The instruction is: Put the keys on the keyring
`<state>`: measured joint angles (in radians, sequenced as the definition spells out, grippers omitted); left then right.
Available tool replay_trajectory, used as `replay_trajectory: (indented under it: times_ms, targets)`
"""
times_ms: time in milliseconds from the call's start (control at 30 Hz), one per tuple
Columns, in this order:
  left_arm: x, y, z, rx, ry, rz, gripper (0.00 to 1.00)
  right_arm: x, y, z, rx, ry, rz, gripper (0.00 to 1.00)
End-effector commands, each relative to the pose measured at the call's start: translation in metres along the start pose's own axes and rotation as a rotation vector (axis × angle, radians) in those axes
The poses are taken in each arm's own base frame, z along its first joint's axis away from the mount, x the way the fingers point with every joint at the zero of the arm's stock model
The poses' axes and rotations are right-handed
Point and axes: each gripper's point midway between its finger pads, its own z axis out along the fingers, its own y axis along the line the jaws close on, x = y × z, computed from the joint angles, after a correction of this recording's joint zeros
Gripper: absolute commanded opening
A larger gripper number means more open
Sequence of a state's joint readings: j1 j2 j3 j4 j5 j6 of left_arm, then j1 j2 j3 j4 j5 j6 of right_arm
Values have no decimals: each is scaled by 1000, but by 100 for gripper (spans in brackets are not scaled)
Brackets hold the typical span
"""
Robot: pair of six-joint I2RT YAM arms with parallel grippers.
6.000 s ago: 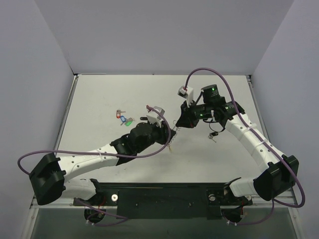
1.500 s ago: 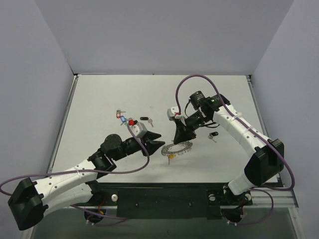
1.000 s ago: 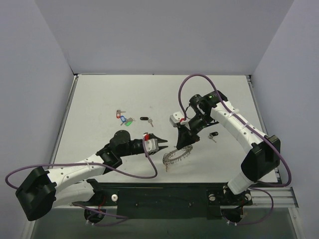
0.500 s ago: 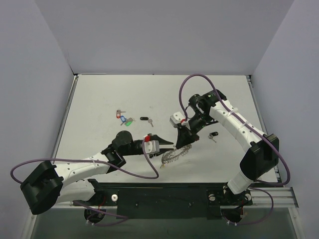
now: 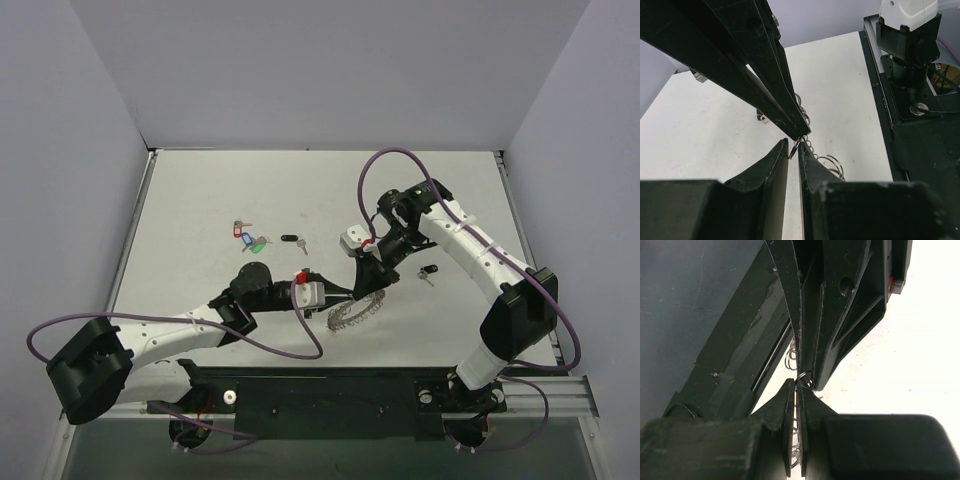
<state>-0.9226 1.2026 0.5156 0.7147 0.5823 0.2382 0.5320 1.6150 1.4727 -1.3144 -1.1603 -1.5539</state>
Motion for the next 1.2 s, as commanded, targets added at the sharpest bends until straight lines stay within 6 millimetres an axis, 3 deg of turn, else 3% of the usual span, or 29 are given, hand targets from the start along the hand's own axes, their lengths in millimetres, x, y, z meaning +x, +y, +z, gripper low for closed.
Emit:
replay_trajectory:
  times_ms: [0,67,167,500,633,733,967,1167]
  targets:
    - [-25,5,8,5,-58,28,22,-22,18,0,-46,-79,33,0]
    - [-25,4,8,6,-58,29,17,-21,18,1,-49,-76,39,0]
    - [-23,4,8,12,-48,28,0,-21,18,0,-47,-77,41,0]
    - [-20,3,0,-21,-44,11,0,-25,10,-15,18,-115,121,0]
    - [-19,3,-3,-41,-50,-13,0,-25,8,-20,42,-130,141,18]
    - [-16,1,-5,-50,-51,-43,0,-26,7,-22,55,-146,159,24]
    - [-21,2,-13,-100,-104,-106,0,-14,9,-17,41,-129,167,33]
    - [-38,5,-18,-144,-210,-207,0,-9,9,-15,34,-106,160,35]
